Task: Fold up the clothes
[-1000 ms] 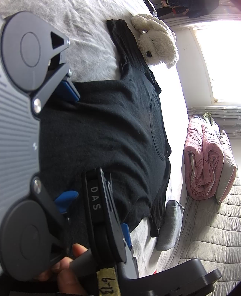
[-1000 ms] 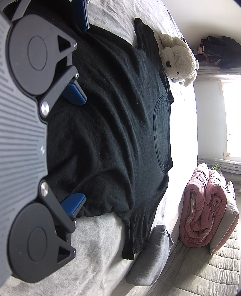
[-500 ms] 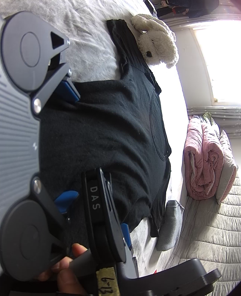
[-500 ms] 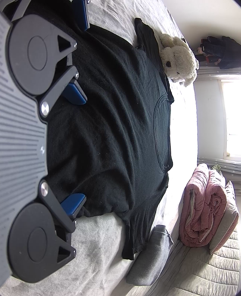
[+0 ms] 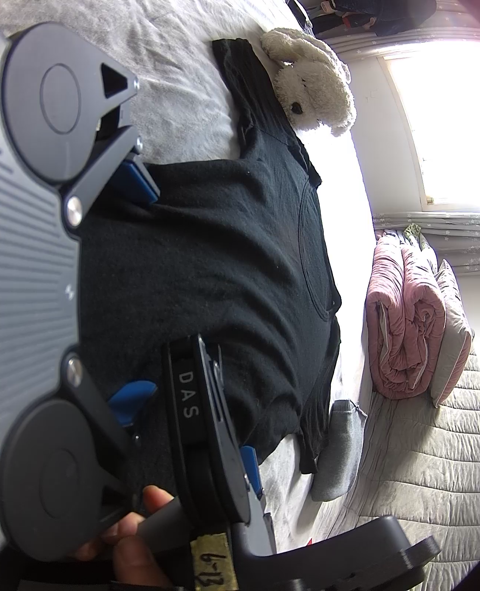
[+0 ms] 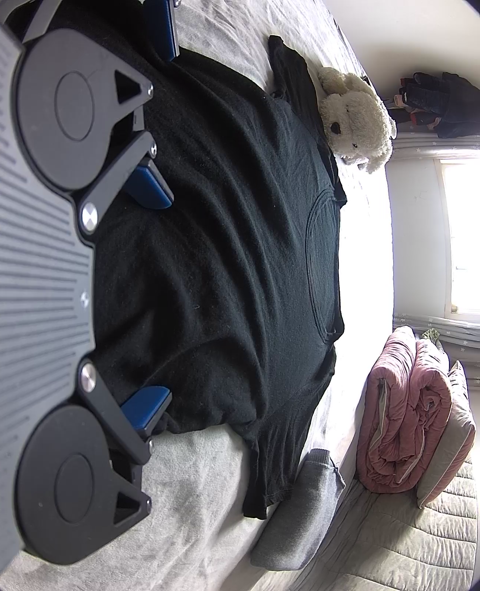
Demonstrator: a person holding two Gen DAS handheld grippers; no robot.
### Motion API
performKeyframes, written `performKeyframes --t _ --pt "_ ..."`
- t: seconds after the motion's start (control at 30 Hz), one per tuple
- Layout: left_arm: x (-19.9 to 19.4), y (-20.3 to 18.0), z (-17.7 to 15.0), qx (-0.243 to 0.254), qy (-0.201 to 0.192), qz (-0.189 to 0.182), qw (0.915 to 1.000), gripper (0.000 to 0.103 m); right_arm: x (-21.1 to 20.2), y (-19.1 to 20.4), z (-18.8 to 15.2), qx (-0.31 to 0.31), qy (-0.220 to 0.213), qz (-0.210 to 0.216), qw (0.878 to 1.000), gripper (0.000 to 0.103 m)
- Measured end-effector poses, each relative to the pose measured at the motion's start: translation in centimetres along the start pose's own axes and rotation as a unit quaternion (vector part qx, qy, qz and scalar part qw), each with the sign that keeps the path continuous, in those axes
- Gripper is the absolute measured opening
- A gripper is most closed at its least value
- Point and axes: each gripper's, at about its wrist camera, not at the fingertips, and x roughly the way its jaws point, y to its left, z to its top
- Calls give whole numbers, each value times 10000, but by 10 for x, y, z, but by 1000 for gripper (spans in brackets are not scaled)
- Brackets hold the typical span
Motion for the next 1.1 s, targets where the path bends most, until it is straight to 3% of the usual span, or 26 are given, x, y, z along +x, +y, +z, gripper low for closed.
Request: performKeyframes --t 0.8,1.1 --pt "-1 0 0 -10 -5 -8 10000 103 -5 4 6 -163 51 -34 9998 103" --pt "-1 0 0 -10 -5 -8 10000 103 -33 -24 21 -164 152 225 9995 103"
